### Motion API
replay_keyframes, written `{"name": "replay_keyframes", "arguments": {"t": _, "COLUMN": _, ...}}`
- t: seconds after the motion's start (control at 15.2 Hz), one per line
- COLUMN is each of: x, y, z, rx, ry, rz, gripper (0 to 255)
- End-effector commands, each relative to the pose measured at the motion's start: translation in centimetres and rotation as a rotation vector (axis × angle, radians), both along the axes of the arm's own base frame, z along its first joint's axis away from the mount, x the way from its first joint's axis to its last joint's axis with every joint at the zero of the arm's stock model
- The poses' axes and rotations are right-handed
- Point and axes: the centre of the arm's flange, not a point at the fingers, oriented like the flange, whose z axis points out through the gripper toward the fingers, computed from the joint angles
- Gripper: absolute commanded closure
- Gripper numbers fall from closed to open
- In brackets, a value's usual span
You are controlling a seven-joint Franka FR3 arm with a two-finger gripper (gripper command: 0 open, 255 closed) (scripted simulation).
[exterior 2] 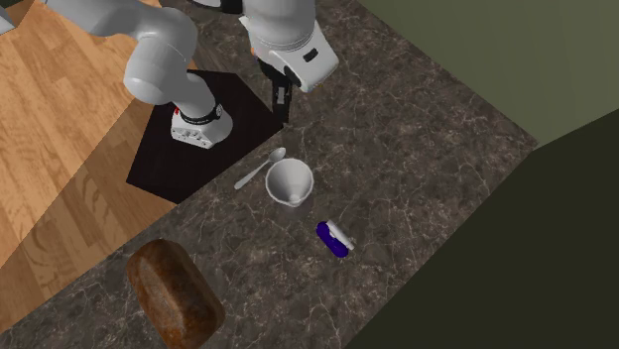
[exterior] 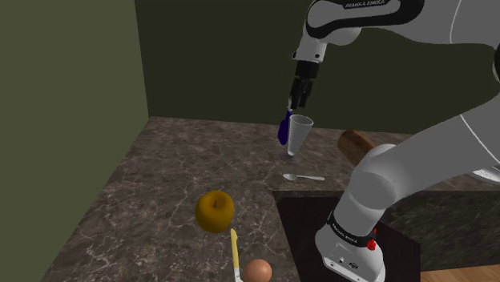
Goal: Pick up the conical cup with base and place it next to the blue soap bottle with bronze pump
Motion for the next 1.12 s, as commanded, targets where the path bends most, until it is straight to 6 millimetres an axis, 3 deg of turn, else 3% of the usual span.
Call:
{"name": "replay_keyframes", "arguments": {"t": 0.0, "x": 0.3, "y": -2.5, "z": -0.9, "rx": -0.001, "ry": 0.001, "rz": -0.005, "gripper": 0}}
{"name": "replay_keyframes", "arguments": {"t": 0.92, "x": 3.2, "y": -19.6, "z": -7.2, "rx": -0.006, "ry": 0.012, "rz": -0.047, "gripper": 0}}
{"name": "replay_keyframes", "arguments": {"t": 1.06, "x": 3.3, "y": -20.4, "z": -8.0, "rx": -0.006, "ry": 0.012, "rz": -0.049, "gripper": 0}}
